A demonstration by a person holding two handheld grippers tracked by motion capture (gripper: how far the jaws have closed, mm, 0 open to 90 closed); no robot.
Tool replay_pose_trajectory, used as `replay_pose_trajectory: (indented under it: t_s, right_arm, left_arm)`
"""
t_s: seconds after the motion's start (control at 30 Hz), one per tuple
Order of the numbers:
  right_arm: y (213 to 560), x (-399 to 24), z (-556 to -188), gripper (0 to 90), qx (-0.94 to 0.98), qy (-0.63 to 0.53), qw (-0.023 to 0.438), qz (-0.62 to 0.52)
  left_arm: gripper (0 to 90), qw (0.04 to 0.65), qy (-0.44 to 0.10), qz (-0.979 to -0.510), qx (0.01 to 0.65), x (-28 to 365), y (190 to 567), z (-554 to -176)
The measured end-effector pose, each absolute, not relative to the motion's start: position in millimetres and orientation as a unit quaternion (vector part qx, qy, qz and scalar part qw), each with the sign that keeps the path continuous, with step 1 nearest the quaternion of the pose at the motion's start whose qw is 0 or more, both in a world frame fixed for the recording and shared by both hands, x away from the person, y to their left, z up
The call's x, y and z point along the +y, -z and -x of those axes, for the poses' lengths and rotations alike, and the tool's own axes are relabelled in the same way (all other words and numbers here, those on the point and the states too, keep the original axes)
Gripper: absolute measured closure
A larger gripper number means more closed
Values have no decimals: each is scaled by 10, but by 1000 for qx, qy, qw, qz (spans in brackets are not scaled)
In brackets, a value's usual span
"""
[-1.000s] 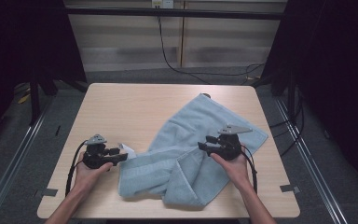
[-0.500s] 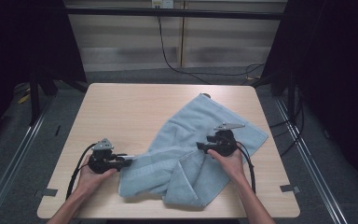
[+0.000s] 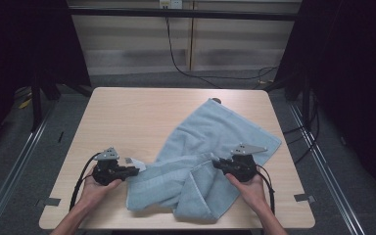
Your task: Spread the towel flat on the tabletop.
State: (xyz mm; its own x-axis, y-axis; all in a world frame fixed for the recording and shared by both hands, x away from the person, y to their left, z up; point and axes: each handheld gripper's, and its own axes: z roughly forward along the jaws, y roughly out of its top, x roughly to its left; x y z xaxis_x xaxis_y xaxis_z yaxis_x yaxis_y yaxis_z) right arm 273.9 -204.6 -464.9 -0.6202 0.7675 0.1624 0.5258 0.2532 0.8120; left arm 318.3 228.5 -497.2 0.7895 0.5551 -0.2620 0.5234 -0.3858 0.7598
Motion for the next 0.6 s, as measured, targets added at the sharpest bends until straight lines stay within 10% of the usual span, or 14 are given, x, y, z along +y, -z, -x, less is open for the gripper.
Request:
replay_pose_trajectory:
  t_s: [0.6]
  right_arm:
    - [5042, -2282, -2677, 828, 794, -391, 134, -446]
  left_arm:
    - [851, 421, -23, -855, 303, 2024, 5038, -3144]
